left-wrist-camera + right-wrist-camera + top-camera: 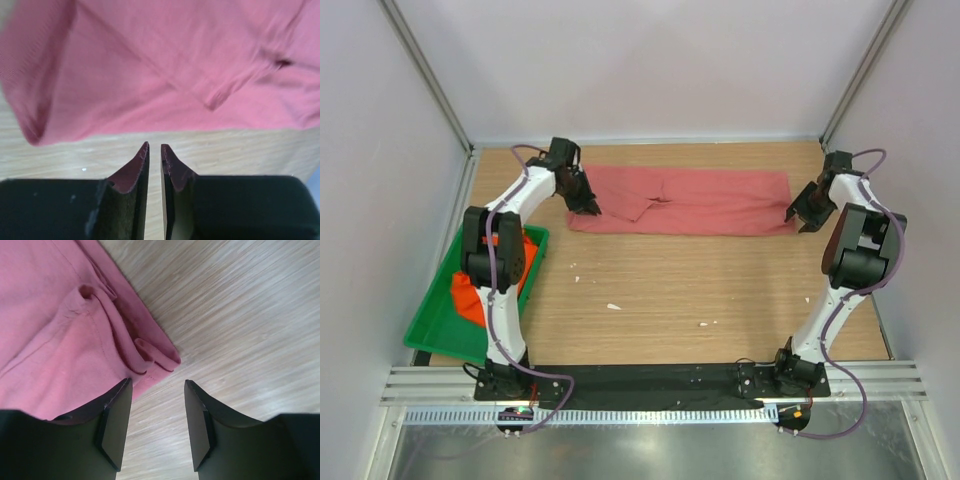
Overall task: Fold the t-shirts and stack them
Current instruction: Fold the tshirt
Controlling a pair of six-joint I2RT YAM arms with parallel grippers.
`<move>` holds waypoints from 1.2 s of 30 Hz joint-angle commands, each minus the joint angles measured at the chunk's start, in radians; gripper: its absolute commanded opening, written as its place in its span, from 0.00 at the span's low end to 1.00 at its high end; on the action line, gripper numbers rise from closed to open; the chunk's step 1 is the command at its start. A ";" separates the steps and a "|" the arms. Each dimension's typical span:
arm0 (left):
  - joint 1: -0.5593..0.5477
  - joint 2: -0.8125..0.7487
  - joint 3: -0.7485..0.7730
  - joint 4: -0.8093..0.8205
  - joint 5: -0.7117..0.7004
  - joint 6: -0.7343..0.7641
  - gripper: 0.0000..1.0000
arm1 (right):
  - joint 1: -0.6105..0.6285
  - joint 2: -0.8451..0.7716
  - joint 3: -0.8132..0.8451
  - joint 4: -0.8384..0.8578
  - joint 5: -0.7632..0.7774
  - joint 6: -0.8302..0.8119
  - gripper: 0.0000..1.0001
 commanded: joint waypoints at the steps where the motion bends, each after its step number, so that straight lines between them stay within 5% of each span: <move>1: -0.031 -0.051 -0.053 0.015 0.081 0.035 0.15 | -0.002 -0.046 -0.067 0.157 -0.080 -0.026 0.52; 12: -0.055 -0.065 -0.127 0.024 0.121 0.044 0.14 | 0.000 -0.052 -0.115 0.301 -0.113 -0.060 0.53; 20: -0.057 -0.060 -0.117 0.015 0.130 0.058 0.14 | 0.004 -0.026 -0.040 0.150 -0.037 -0.033 0.56; 26: -0.055 -0.043 -0.105 0.001 0.144 0.065 0.13 | 0.004 -0.084 -0.083 0.191 -0.023 -0.085 0.58; 36: -0.048 -0.019 -0.097 -0.019 0.149 0.076 0.11 | -0.123 -0.112 -0.218 0.279 -0.075 0.211 0.40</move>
